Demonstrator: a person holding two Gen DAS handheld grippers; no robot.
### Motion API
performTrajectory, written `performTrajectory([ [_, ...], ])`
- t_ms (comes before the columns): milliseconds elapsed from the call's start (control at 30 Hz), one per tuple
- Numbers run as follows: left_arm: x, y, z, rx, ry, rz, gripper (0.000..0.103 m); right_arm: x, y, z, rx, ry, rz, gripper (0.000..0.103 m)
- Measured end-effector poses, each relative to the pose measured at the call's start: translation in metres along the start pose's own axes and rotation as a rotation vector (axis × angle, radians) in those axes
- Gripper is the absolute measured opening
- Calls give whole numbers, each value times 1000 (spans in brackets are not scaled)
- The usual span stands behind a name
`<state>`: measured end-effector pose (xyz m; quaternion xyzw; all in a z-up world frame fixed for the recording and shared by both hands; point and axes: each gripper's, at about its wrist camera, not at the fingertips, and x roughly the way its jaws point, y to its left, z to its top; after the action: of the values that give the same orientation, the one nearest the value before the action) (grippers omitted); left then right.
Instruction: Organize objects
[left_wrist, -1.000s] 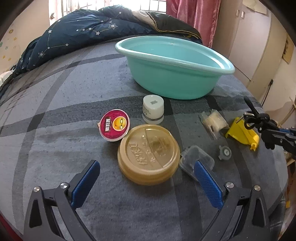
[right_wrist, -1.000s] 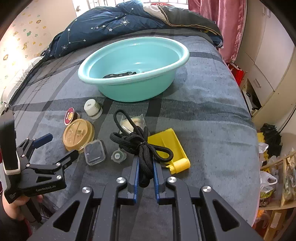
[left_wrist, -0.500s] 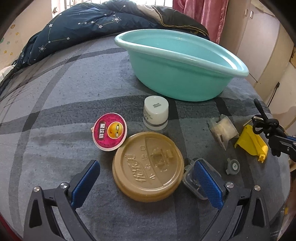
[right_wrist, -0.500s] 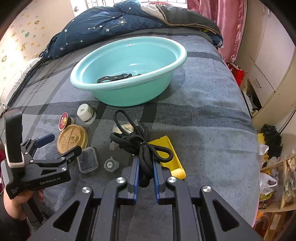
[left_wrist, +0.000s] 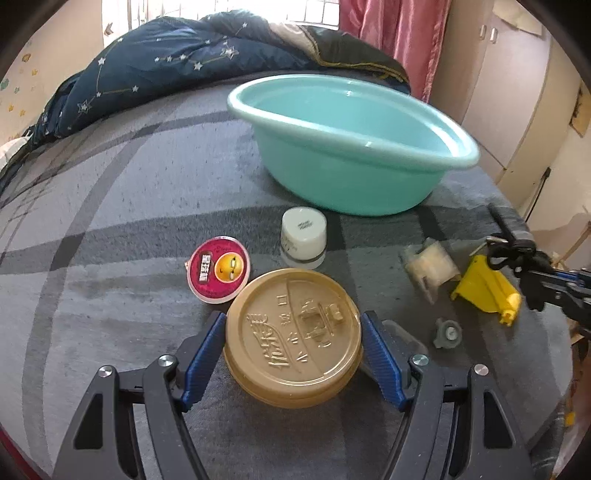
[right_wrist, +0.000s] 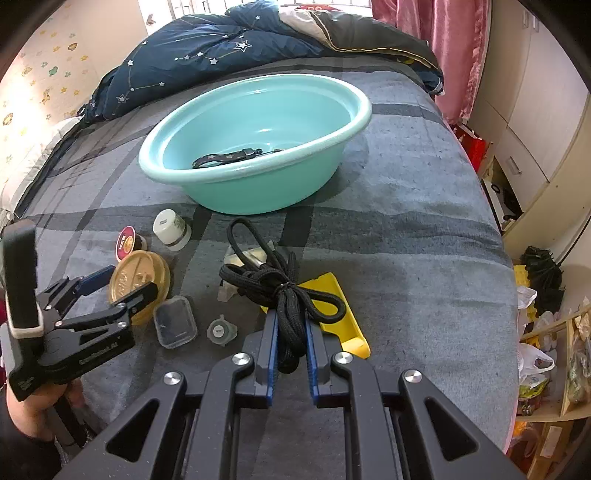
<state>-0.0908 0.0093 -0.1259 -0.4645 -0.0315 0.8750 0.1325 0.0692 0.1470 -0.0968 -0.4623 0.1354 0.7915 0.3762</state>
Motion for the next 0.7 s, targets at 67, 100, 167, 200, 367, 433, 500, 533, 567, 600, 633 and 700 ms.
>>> performTrajectory([
  [67, -6, -2, 2, 6, -12, -7, 78, -2, 1, 1, 0, -5, -1, 13],
  [100, -8, -2, 2, 9, -14, -9, 78, -3, 2, 2, -2, -7, 0, 13],
  [167, -12, -4, 1, 11, -19, -13, 78, -4, 3, 2, -3, -10, -1, 13],
  [200, -14, -4, 1, 11, -21, -14, 78, -5, 4, 2, -5, -12, 1, 13],
  [367, -23, -5, 3, 17, -36, -22, 78, -12, 6, 4, -13, -27, 2, 13],
  [433, -27, -5, 5, 21, -45, -24, 78, -14, 7, 5, -14, -30, 2, 13],
  [500, -31, -6, 6, 24, -51, -23, 78, -16, 9, 6, -17, -37, 2, 13],
  [533, -32, -6, 6, 24, -56, -24, 78, -18, 9, 6, -18, -39, 2, 13],
  [567, -34, -7, 7, 26, -60, -24, 78, -19, 10, 7, -20, -43, 3, 13],
  [600, -37, -7, 8, 28, -64, -24, 78, -20, 10, 7, -21, -45, 3, 13],
  [633, -38, -7, 9, 27, -68, -24, 78, -22, 11, 8, -23, -49, 4, 13],
  [700, -41, -6, 11, 28, -73, -26, 78, -25, 12, 10, -25, -56, 4, 13],
])
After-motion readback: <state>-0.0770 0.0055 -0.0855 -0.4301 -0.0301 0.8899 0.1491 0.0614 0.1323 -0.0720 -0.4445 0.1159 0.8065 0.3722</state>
